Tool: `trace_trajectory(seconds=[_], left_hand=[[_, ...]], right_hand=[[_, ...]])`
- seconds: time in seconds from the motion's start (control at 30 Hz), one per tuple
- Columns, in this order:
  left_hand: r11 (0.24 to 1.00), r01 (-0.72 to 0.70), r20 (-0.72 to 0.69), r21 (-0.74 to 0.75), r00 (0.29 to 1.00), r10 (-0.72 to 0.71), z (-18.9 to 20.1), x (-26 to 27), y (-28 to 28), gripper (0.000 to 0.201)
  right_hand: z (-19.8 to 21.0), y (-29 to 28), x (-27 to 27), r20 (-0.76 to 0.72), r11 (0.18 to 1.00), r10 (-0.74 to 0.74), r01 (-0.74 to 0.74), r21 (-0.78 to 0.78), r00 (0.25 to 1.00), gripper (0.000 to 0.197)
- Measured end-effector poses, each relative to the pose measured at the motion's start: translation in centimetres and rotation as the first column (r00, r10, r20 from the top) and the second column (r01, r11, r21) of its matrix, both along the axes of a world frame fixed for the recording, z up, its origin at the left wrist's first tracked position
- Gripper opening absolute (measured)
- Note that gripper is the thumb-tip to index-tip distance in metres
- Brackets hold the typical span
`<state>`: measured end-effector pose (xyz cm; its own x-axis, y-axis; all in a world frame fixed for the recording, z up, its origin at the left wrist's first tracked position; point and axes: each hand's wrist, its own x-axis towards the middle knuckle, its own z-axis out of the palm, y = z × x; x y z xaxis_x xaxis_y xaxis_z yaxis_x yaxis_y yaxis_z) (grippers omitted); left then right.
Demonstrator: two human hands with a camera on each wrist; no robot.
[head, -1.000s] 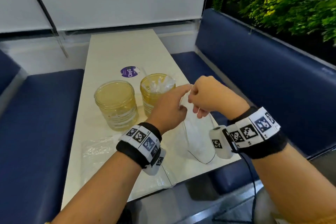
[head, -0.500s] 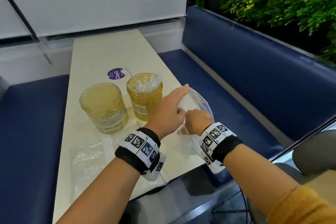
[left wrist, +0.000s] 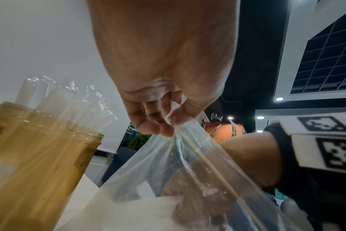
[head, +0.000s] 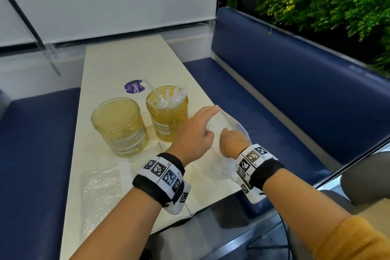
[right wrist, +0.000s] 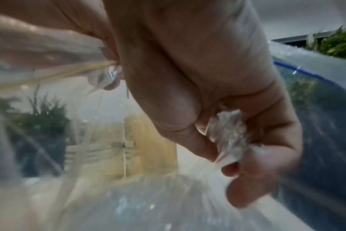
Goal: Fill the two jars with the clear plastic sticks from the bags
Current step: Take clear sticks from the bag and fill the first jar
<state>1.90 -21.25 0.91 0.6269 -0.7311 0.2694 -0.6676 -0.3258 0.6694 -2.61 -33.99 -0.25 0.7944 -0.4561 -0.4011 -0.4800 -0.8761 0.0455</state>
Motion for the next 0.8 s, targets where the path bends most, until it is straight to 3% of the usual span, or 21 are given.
trace_trajectory(seconds=[0.13, 0.27, 0.37, 0.47, 0.57, 0.63, 0.7, 0.8], left_hand=[[0.997, -0.050, 0.085, 0.056, 0.995, 0.045, -0.2, -0.1, -0.4, 0.065], [0.989, -0.120, 0.233, 0.085, 0.968, 0.097, -0.9, 0.3, -1.2, 0.080], [0.993, -0.116, 0.109, -0.001, 0.987, 0.116, -1.5, 0.3, -2.0, 0.082], [0.979, -0.189, 0.012, -0.078, 0.982, 0.190, -2.1, 0.5, -2.9, 0.055], [0.956, -0.252, -0.039, -0.150, 0.968, 0.249, -1.7, 0.7, -3.2, 0.016], [0.946, -0.279, -0.059, -0.164, 0.960, 0.273, -1.4, 0.9, -3.1, 0.020], [0.940, -0.292, -0.100, -0.175, 0.955, 0.278, -1.5, 1.3, -3.0, 0.030], [0.927, -0.303, -0.151, -0.223, 0.950, 0.274, -1.8, 2.0, -2.7, 0.046]], right_hand=[[2.5, 0.1, -0.7, 0.016, 0.990, 0.112, -0.110, -0.086, 0.994, 0.032], [7.0, 0.9, -1.2, 0.061, 0.966, 0.195, -0.181, -0.184, 0.979, 0.034], [11.3, 1.4, -1.4, 0.031, 0.945, 0.250, -0.238, -0.224, 0.968, 0.033], [14.7, 1.4, -1.7, 0.085, 0.928, 0.338, -0.317, -0.198, 0.937, 0.031], [17.4, 0.8, -2.3, 0.272, 0.941, 0.331, -0.337, -0.026, 0.904, 0.024], [18.3, 0.5, -2.4, 0.431, 0.934, 0.286, -0.349, 0.073, 0.856, 0.020], [17.7, 0.4, -1.7, 0.612, 0.926, 0.230, -0.363, 0.101, 0.757, 0.027], [15.0, 1.4, -0.2, 0.769, 0.937, 0.241, -0.349, -0.024, 0.592, 0.032]])
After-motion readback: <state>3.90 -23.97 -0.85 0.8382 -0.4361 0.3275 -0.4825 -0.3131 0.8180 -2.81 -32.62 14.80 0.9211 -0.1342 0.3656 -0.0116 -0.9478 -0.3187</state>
